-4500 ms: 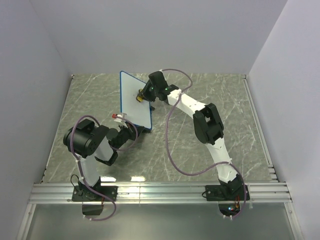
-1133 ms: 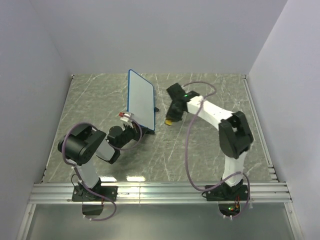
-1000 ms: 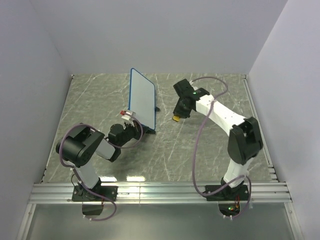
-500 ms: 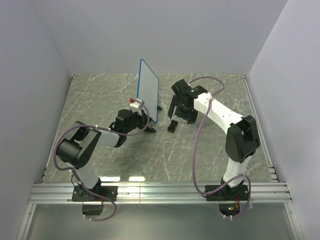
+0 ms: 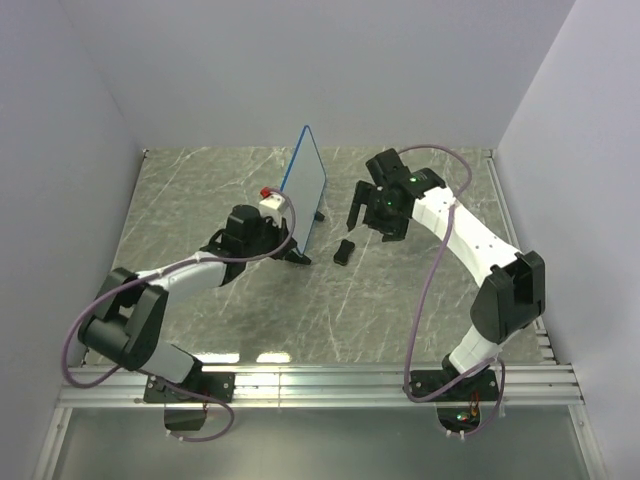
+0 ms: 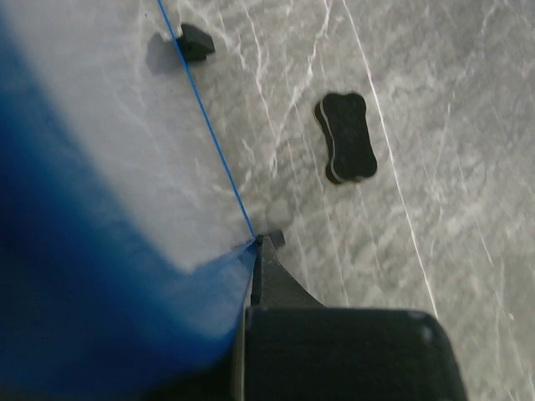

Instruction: Erase the whiteboard

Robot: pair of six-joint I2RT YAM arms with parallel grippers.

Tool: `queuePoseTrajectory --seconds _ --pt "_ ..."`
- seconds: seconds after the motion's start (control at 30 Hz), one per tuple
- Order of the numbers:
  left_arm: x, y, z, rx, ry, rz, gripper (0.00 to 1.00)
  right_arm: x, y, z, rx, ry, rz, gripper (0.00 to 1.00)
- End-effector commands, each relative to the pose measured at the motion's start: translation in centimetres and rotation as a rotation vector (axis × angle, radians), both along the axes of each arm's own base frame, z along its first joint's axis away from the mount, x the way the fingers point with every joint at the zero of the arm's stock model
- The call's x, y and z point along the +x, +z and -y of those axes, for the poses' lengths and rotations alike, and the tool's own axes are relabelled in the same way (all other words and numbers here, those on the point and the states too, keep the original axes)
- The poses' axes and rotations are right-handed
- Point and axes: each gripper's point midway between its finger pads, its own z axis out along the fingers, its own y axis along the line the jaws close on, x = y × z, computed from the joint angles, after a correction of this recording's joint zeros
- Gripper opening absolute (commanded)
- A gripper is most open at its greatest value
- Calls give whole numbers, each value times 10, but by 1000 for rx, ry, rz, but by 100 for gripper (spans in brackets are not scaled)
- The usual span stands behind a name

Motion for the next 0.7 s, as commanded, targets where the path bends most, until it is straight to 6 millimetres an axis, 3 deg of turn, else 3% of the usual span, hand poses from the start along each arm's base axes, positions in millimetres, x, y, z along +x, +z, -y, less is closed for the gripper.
queuePoseTrajectory --seconds 0.0,0.33,0.4,0.53,0.67 --pt "2 47 1 3 -39 97 0 -11 11 9 6 47 10 95" --pt "-21 67 -17 -3 8 97 0 -9 15 22 2 56 14 94" --pt "-30 59 -21 -13 22 68 0 -8 16 22 8 57 18 94" --pt "-48 61 -22 -69 17 62 0 -7 17 20 20 58 23 94" --pt "-68 45 -15 -93 -22 5 0 -10 10 21 14 55 7 94"
